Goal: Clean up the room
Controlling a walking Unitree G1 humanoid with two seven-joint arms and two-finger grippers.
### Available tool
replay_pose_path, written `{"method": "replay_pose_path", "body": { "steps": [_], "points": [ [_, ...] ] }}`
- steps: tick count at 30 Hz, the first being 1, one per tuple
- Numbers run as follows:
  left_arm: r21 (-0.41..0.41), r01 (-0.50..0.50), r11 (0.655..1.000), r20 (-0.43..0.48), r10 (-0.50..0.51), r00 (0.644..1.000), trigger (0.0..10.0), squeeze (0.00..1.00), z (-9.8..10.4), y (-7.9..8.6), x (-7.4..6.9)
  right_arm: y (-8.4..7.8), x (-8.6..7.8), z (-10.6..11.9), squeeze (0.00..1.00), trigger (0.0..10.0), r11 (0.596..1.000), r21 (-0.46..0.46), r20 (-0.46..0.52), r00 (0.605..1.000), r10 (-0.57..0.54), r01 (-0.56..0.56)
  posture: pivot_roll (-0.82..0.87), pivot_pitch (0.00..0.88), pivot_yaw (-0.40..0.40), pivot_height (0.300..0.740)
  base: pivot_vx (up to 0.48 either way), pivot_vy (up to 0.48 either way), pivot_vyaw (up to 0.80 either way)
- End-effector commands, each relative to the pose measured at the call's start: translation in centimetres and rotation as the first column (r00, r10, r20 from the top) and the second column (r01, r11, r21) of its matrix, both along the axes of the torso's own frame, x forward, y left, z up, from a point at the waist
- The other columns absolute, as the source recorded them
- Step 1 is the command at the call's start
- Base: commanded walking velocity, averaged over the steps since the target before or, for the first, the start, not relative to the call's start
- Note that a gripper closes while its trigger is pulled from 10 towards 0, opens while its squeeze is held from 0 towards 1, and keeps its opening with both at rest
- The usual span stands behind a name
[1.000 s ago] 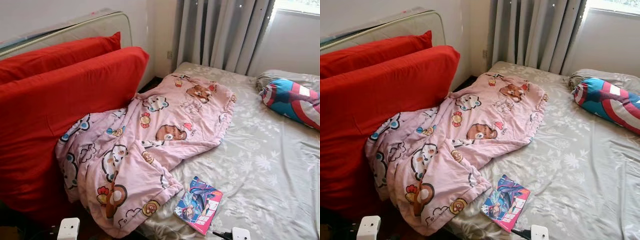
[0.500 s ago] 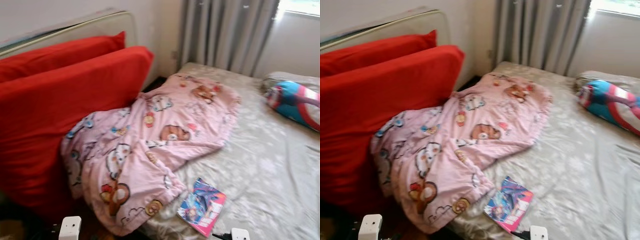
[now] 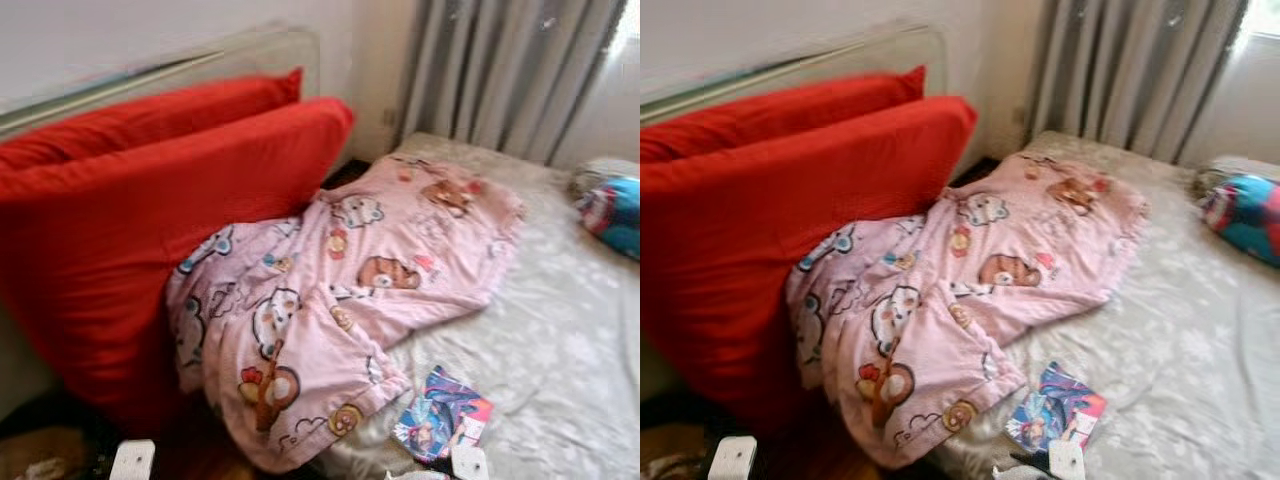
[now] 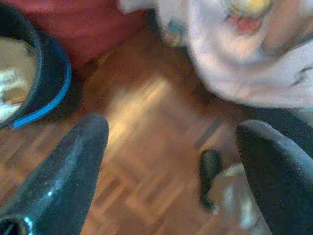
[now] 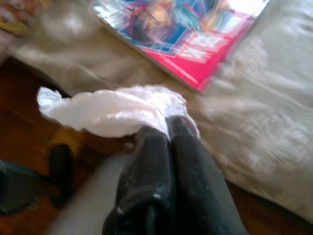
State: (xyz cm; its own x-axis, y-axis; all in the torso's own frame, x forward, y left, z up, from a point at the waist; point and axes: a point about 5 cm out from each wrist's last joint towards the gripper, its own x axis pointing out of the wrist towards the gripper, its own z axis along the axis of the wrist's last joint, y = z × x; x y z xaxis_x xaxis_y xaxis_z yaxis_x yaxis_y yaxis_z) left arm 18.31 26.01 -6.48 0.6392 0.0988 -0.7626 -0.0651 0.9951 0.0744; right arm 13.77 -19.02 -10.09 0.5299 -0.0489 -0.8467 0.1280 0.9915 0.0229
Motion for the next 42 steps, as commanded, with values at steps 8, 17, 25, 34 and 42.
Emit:
{"method": "replay_pose_path", "body": {
  "steps": [8, 17, 25, 34, 42],
  "points": [
    [0.025, -0.022, 0.999, -0.064, 0.023, 0.998, 10.0, 0.0, -0.52, 1.24, -1.88, 0.77, 0.79, 0.21, 0.0, 10.0, 1.0, 0.015, 0.024, 1.0, 0.017, -0.017, 0.02, 0.0, -0.022, 0.726, 0.0, 0.44, 0.0],
    [0.022, -0.026, 0.999, -0.064, 0.027, 0.998, 10.0, 0.0, -0.54, 1.19, -1.86, 0.73, 0.82, 0.22, 0.0, 10.0, 1.0, 0.019, 0.025, 0.999, 0.02, -0.02, 0.02, 0.0, -0.022, 0.726, 0.0, 0.441, 0.7],
    [0.023, -0.023, 0.999, -0.066, 0.025, 0.998, 10.0, 0.0, -0.54, 1.22, -1.9, 0.8, 0.67, 0.15, 0.0, 10.0, 0.999, 0.033, 0.017, 1.0, 0.005, -0.005, 0.03, 0.0, -0.022, 0.726, 0.0, 0.439, 0.3],
    [0.026, -0.023, 0.999, -0.068, 0.025, 0.997, 10.0, 0.0, -0.54, 1.31, -1.96, 0.9, 0.71, 0.15, 0.0, 10.0, 0.999, 0.024, 0.015, 0.999, 0.034, -0.035, 0.03, 0.0, -0.02, 0.726, 0.0, 0.44, 0.23],
    [0.027, -0.02, 0.999, -0.071, 0.022, 0.997, 10.0, 0.0, -0.56, 1.33, -2.03, 0.94, 0.62, 0.11, 0.0, 10.0, 0.999, 0.028, 0.008, 0.999, 0.041, -0.041, 0.03, 0.0, -0.021, 0.726, 0.0, 0.436, 0.8]
  ]
}}
